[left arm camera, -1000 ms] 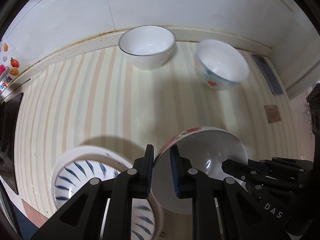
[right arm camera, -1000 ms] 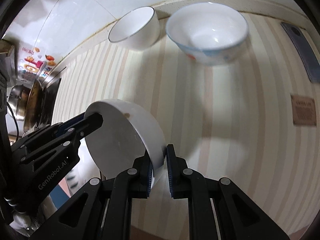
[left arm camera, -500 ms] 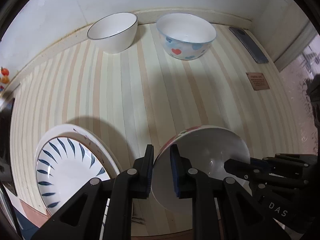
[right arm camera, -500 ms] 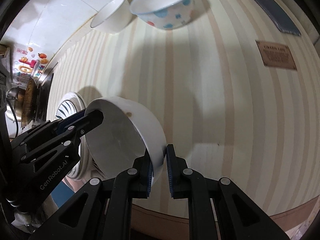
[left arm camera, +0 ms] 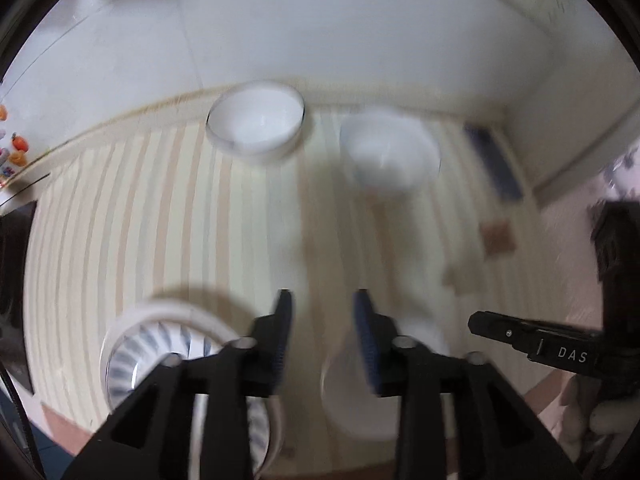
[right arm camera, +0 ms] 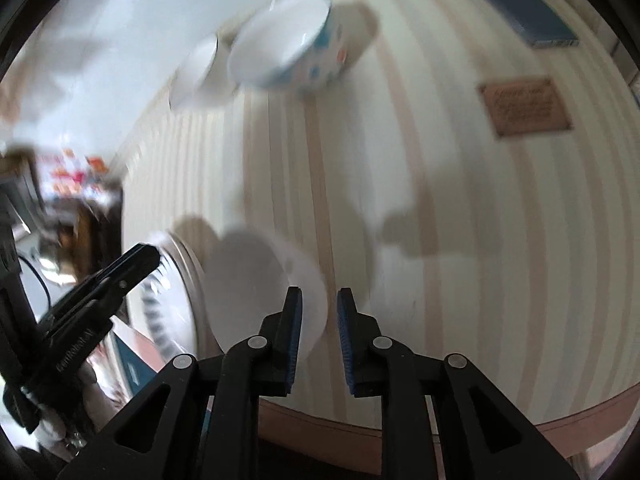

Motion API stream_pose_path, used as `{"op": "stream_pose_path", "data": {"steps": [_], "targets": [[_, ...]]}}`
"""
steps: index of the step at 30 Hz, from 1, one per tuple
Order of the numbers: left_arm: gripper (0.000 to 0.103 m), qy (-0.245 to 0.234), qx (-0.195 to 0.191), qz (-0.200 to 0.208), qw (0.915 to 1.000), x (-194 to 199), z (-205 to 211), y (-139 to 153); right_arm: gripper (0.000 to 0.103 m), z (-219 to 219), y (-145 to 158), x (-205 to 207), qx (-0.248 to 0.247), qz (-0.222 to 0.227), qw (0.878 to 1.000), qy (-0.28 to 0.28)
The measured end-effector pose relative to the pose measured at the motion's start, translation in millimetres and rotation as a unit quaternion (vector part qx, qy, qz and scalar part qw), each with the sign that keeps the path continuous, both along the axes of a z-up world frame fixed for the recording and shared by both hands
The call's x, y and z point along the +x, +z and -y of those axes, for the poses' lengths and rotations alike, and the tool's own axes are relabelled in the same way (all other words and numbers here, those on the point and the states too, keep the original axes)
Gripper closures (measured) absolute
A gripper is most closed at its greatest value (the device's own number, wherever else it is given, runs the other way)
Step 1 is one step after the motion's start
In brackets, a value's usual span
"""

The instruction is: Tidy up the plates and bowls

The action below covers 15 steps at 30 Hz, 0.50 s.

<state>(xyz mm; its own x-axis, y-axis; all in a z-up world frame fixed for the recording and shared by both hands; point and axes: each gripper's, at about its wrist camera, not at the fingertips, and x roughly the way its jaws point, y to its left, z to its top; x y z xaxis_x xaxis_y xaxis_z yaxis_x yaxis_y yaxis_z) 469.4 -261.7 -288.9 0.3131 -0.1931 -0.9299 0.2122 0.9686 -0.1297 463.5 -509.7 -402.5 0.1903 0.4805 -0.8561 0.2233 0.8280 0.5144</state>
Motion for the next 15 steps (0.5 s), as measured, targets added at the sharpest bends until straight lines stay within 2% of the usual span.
{"op": "stream_pose_path", "data": {"steps": [1,3,7,13,15], "targets": [[0.064,0.005,0.000,0.003,1.0000,15.1,3.3,0.4,0.073,9.8,8.1,13.0,0.006,0.015,1.000,-0.015],[0.064,0.014,-0.010,-0.001,0.9998,42.8,9.4,-4.0,0.057,22.1,16.7,34.7,0.004,0.032,0.999,-0.036],[0.064,0.024,-0.021,-0.027,0.9991,102.2,29.7,-30.4,0.057,36.7,18.8,90.8,-0.009,0.067,0.995,-0.068],[0.065,0.017,-0.013,-0.075,0.9970,144.2,50.3,-79.2,0.057,40.7,-18.1,152.6,-0.007,0.043,0.996,-0.081],[0.082,0.011,-0.010,-0.078,0.9968,146.3,55.9,-87.3,0.061,38.0,-28.2,159.6,-0.008,0.037,0.996,-0.080]]}}
